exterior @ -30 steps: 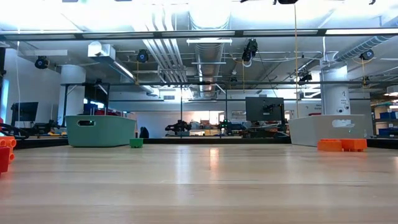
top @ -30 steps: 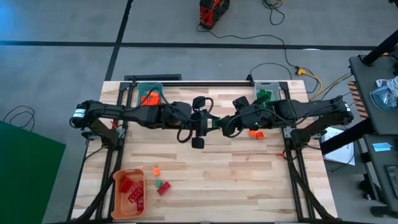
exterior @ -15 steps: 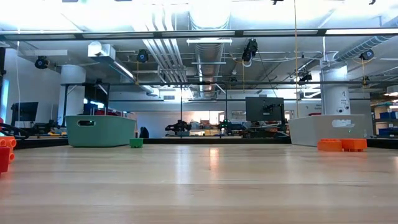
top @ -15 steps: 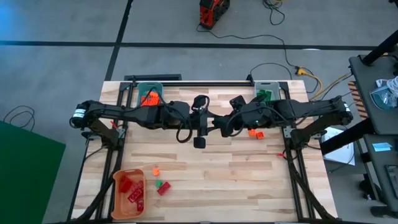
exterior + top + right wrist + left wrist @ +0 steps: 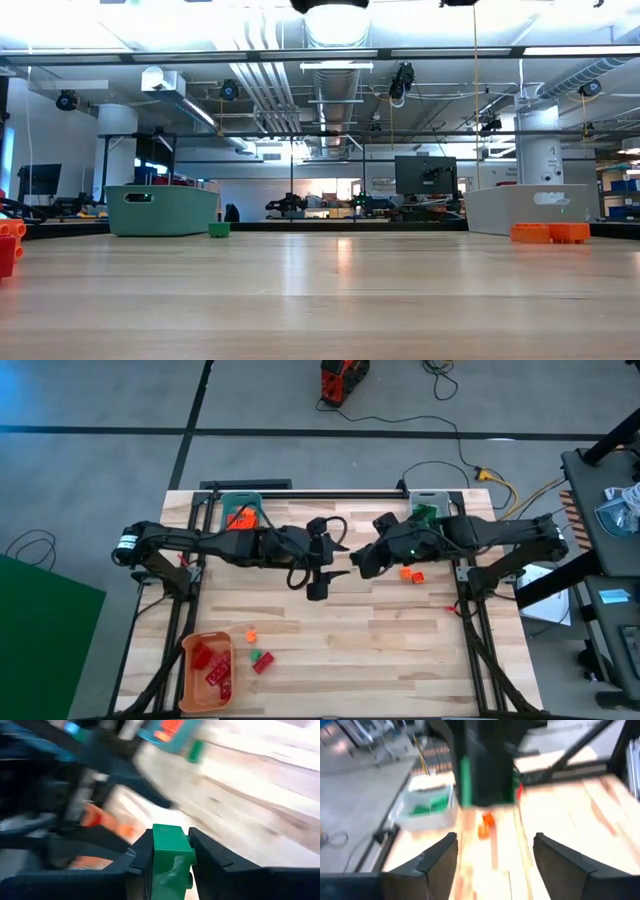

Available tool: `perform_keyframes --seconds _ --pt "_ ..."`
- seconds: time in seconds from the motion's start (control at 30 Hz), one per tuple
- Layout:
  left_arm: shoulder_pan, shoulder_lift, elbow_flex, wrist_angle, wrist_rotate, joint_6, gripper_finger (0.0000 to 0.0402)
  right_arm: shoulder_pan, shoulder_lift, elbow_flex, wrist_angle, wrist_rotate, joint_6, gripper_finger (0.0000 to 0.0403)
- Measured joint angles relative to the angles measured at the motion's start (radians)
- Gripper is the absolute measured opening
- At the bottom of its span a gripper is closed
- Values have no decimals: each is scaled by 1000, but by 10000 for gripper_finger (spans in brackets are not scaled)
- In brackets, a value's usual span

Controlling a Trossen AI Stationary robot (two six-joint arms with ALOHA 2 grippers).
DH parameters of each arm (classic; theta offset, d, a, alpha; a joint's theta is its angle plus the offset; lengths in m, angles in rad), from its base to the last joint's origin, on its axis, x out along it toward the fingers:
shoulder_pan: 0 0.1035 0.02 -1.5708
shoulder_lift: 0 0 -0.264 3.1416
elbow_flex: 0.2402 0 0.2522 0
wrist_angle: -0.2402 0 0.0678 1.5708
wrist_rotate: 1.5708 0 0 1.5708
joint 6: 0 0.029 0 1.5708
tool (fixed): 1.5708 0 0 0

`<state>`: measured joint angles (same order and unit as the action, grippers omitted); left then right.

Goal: Sort blocks
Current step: Put the bottom right green game piece into the gray bin

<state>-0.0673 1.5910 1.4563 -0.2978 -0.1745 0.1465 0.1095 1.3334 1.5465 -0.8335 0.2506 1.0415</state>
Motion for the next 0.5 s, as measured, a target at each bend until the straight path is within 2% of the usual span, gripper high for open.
perform_keyframes --seconds 0.23,0.4,0.5 --pt "0 -1 0 -179 0 -111 257 -146 1 63 -396 -81 -13 89" --pt "0 -2 0 -249 0 -174 258 -338 4 63 -612 -102 -113 89" --pt "0 -2 0 -265 0 -198 258 -479 13 59 -662 -105 -223 89"
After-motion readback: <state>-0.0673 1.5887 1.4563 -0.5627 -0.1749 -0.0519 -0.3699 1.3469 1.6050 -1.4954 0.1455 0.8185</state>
